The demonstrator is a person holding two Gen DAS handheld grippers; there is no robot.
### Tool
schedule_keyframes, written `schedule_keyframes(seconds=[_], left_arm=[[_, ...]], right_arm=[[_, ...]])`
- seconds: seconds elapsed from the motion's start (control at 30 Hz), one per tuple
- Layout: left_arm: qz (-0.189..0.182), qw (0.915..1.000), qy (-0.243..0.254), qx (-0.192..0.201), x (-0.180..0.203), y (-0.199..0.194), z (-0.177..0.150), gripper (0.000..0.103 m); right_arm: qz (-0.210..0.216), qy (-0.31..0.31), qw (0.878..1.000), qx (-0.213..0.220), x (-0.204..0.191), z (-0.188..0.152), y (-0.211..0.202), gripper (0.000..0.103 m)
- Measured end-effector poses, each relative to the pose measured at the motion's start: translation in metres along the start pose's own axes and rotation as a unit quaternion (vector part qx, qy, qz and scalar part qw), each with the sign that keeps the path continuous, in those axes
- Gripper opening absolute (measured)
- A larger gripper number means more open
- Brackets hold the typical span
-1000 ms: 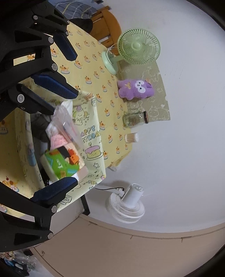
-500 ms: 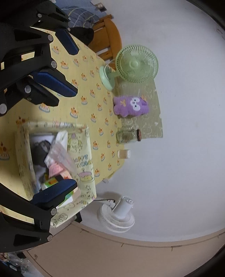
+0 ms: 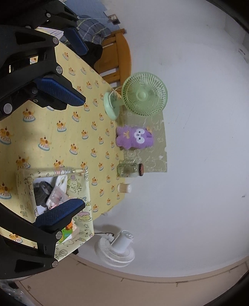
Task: Organize soft objects
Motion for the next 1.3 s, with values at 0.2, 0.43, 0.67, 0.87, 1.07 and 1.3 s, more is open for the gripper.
schedule_keyframes(seconds=[0.2, 0.43, 0.67, 0.87, 1.07, 1.3], left_arm=[[0.013, 0.9997, -0.022, 0.004, -0.012, -0.005, -0.002, 0.103], [0.028, 0.9988, -0.04, 0.006, -0.023, -0.012, -0.005, 0.103], [0.033, 0.9981, -0.053, 0.007, -0.033, -0.015, -0.007, 0.103], [0.037, 0.9975, -0.06, 0.007, -0.039, -0.016, -0.009, 0.103], [0.039, 0.9973, -0.061, 0.008, -0.042, -0.018, -0.011, 0.103], [0.042, 0.9976, -0.055, 0.009, -0.041, -0.02, -0.011, 0.103]], right_arm=[[0.001, -0.008, 1.0, 0.007, -0.009, 0.0, -0.008, 0.099], [0.002, -0.006, 1.0, 0.011, -0.01, -0.001, -0.012, 0.099], [-0.006, 0.0, 1.0, 0.019, -0.004, -0.002, -0.017, 0.099], [-0.01, 0.01, 1.0, 0.02, 0.003, -0.005, -0.019, 0.099], [-0.019, 0.015, 0.999, 0.02, 0.009, -0.006, -0.022, 0.099], [-0.029, 0.01, 0.999, 0.022, 0.011, -0.006, -0.023, 0.099]])
Point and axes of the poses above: each gripper's, at about its wrist camera, not at the fingertips, and y roughly the way its jaws point, x to its right, z to its top, the point moved 2 cm from there along y, roughly the way its jaws point, and after that the axes turned 9 degrees about -x, right-handed, at the moved point
